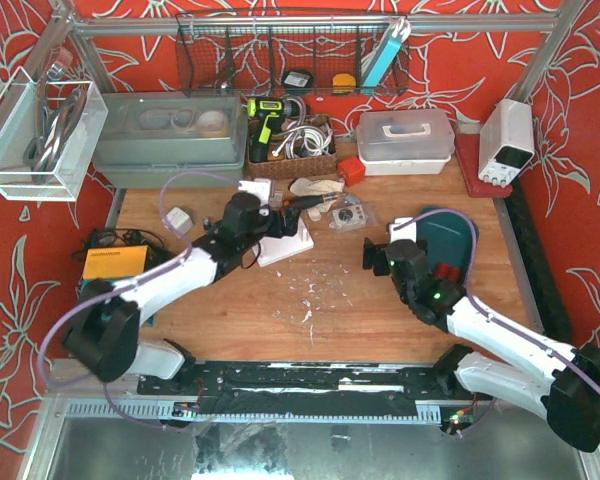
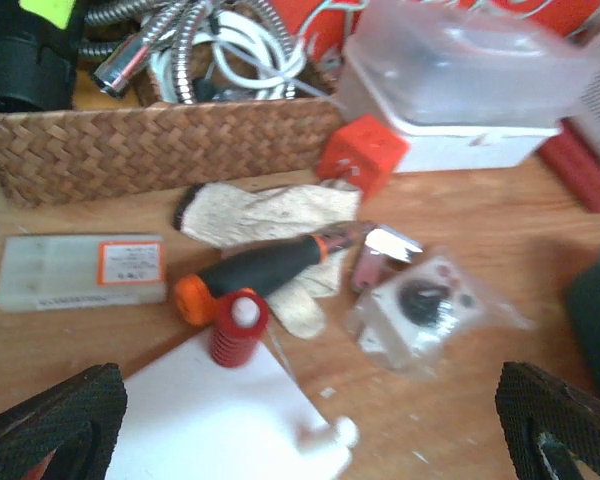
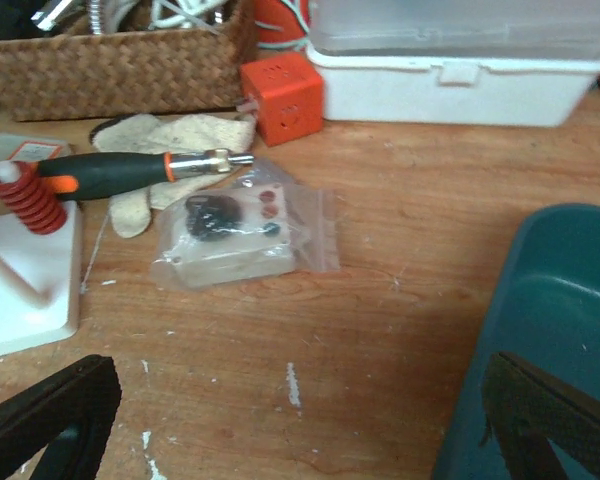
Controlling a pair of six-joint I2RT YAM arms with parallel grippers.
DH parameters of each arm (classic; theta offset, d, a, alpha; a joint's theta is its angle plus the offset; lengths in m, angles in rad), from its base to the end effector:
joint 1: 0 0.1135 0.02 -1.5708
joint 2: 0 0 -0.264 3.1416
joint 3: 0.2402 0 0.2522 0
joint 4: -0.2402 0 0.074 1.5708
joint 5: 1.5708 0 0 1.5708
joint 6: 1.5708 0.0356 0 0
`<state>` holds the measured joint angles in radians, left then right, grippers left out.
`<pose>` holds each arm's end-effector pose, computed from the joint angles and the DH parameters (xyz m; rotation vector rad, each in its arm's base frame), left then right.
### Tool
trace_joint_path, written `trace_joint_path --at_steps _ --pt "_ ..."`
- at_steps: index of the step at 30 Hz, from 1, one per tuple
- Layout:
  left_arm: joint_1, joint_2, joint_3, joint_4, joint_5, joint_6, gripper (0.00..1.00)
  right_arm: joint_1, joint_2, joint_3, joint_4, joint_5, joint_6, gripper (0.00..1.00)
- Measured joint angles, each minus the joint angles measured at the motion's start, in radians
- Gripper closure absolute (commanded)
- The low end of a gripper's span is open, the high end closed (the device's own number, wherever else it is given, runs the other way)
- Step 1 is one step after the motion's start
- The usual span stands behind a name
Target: Install the large spring
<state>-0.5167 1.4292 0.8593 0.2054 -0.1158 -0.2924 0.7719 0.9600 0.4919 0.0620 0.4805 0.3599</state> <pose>0.2833 -0.1563 0.2542 0.1412 1.9514 -0.4258 0.1629 0.1356 0.2311 -0.0892 1.9368 0.2800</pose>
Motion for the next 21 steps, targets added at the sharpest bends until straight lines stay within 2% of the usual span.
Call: trace_joint_path --at_steps 5,11,16,21 --pt "-0.023 -0.227 -0.205 0.089 0.089 -0.053 0.00 -0.119 0.023 0.085 -0.146 -0.092 0.130 0.01" --pt "-0.146 -0.377 -0.356 0.108 0.071 -0.043 0.00 -0.189 0.043 0.243 -0.413 -0.068 0.322 0.11" --pt "-0.211 -0.423 -0.432 0.164 0.041 -0.001 0.00 -0.261 0.045 0.319 -0.599 -0.008 0.393 0.31" --pt "-0.211 -0.423 -0.455 0.178 0.025 0.013 0.00 -0.431 0.082 0.318 -0.691 -0.032 0.383 0.45"
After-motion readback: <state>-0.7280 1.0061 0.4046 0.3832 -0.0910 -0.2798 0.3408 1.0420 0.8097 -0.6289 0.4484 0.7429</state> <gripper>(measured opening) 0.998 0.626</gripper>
